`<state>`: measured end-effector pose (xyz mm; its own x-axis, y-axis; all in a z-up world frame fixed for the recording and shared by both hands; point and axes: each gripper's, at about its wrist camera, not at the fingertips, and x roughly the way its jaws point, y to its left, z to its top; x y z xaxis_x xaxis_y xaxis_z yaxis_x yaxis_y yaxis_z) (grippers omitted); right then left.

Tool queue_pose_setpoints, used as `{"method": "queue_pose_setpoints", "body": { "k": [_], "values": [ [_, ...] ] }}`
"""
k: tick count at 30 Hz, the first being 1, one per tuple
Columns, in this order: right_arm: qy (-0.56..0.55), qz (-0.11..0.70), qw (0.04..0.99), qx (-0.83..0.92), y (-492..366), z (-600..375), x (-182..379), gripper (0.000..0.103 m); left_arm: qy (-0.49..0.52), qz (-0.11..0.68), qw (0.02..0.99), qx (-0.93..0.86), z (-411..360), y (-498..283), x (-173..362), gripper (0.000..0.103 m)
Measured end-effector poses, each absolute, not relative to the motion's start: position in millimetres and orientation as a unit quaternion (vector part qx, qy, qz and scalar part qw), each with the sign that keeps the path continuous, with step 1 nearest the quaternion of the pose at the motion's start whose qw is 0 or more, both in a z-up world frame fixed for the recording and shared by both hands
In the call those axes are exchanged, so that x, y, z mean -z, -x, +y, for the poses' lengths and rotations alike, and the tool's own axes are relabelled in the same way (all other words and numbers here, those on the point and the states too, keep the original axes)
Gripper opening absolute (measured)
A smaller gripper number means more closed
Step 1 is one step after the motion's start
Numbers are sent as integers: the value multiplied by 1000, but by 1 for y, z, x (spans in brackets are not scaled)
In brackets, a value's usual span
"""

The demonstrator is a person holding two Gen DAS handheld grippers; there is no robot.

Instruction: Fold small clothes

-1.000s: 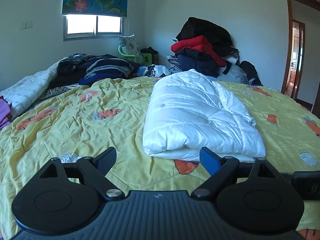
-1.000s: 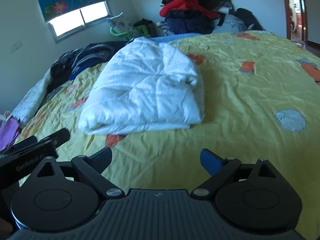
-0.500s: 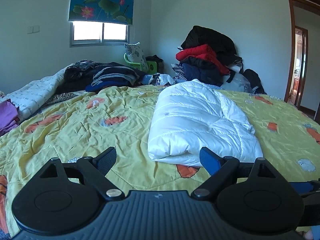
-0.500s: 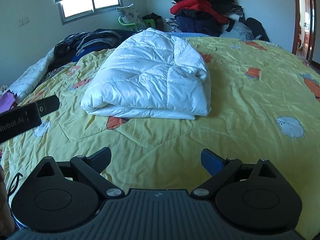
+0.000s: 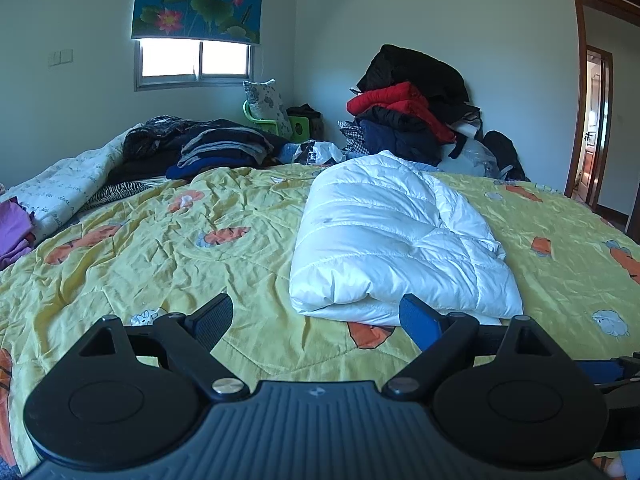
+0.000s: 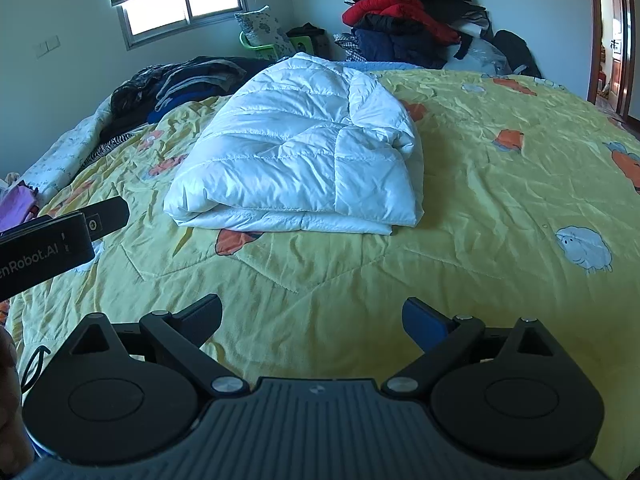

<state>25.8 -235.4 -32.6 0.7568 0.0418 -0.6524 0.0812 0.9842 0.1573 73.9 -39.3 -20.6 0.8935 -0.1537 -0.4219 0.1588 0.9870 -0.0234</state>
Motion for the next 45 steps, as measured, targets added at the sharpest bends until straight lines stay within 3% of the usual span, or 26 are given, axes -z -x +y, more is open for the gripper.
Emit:
{"method": "queue_pose_setpoints", "body": {
  "k": [45],
  "values": [
    [-93,366,926,1,-25,-231,44,99,-1,231,970,74,-46,-68,27,91]
  ]
}}
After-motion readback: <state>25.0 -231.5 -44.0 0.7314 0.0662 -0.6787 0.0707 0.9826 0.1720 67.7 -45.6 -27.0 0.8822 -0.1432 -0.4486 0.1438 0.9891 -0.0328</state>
